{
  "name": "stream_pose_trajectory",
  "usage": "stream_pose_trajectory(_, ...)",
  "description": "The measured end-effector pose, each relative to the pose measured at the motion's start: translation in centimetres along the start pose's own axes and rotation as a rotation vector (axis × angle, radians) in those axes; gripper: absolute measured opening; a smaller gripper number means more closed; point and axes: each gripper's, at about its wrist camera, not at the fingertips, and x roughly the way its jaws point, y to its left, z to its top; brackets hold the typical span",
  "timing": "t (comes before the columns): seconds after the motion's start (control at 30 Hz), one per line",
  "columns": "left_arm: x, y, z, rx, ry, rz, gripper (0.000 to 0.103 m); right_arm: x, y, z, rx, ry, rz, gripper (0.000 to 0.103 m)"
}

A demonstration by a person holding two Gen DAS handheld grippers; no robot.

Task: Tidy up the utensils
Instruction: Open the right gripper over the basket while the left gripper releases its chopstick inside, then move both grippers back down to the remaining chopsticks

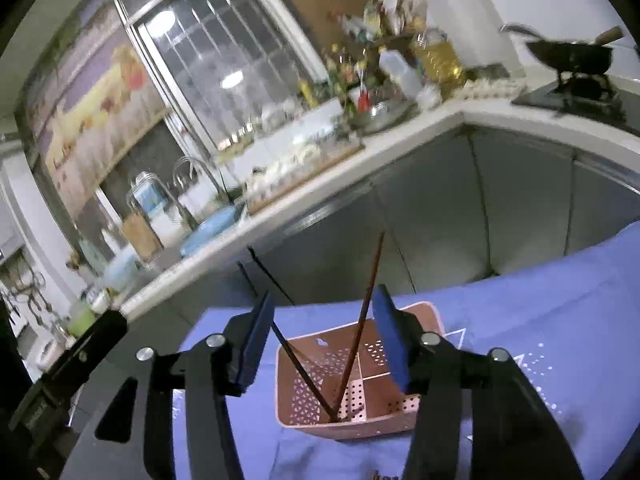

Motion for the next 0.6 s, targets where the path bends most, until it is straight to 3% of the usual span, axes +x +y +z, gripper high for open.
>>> stream_pose_trajectory(0.1, -3.1, 0.1, -2.6, 0.02, -0.012, -0.025, 0.052, -3.6, -0.2, -1.7, 0.012, -0.044, 0.017, 0.052)
stream_pose_trajectory(0.17, -4.0, 0.1, -5.7, 0.043, 0.042, -0.039, 0.052, -5.7, -0.4, -4.9, -0.006, -0.045, -0.007, 0.052)
stream_pose_trajectory(0.33, -2.1, -0.4, -16.1, 0.097, 0.337, -0.083, 0.052, -7.0, -2.2, -16.0, -0.031, 0.101, -0.148, 0.044)
stream_pose_trajectory(0.43, -1.4, -1.1, -20.8, 0.103, 0.461, -0.114, 0.052, -7.5, -3.1, -21.2, -0.029, 0.2, -0.196, 0.036)
stream_pose_trajectory(0.6, -1.5, -1.9, -24.1, 0.099, 0.533, -0.129, 0.052, -8.9, -3.5, -25.8, -0.056, 0.291, -0.234, 0.026)
